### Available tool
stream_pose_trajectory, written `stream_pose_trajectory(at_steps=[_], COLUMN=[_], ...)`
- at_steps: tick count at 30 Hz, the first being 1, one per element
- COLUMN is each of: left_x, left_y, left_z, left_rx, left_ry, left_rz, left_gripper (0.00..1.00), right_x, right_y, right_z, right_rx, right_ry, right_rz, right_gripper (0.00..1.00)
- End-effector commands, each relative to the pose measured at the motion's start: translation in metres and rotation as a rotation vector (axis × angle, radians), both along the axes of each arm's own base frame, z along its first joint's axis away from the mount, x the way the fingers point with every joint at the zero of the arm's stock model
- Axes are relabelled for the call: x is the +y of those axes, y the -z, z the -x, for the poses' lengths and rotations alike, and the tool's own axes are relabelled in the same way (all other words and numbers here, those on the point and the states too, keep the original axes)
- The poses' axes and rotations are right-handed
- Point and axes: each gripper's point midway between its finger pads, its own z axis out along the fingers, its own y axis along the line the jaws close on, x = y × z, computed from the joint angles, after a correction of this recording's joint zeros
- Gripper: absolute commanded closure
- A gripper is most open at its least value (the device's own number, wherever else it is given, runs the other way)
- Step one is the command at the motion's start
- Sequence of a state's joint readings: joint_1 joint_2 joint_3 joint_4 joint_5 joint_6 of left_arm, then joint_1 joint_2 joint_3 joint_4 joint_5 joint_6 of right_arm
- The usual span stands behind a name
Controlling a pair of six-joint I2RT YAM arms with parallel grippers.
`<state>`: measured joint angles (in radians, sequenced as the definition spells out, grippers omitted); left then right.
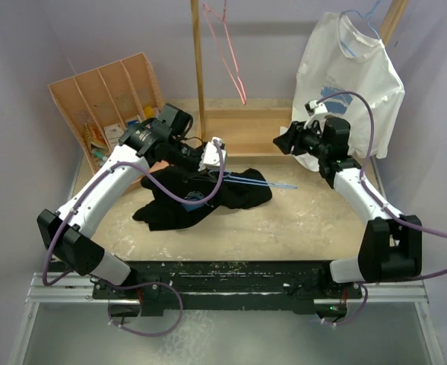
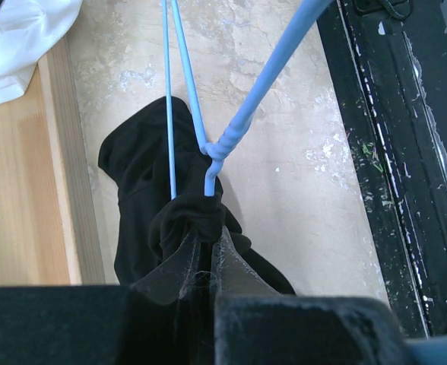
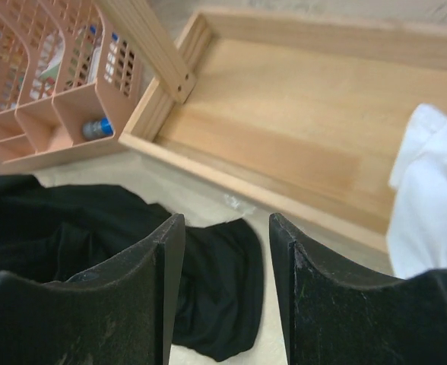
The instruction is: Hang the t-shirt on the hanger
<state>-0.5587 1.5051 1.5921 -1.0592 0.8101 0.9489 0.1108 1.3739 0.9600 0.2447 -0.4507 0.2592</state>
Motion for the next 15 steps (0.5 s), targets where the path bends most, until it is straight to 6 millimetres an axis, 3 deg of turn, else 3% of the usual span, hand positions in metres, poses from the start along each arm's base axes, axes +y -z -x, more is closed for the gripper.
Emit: stream_pose_trajectory(at_steps=[1,6,10,15], left_x=[-0.005,-0.009,-0.011,-0.023], left_y=[-0.023,-0.032,-0.026,-0.017], left_z=[0.003,-0.005,-0.016,-0.037], left_rx=[-0.105,-0.148,-0.191,-0.235], left_ry=[0.075,0.091,0.093,0.096], left_rz=[0.064,0.081,0.065,0.062], left_gripper=[1.0,1.0,1.0,1.0], right_x=[0.021,0.028,0.038,0.047], right_y=[-0.008,0.01,0.027,0.031], right_z=[0.007,0.01,0.021,0.023], right_rx=[0.031,0.127,0.215,0.222], right_ry=[-0.135,-0.254,-0.351,-0.401], right_rz=[-0.09,-0.205,-0.265,-0.287], right_gripper=[0.49,0.52,0.54,0.55])
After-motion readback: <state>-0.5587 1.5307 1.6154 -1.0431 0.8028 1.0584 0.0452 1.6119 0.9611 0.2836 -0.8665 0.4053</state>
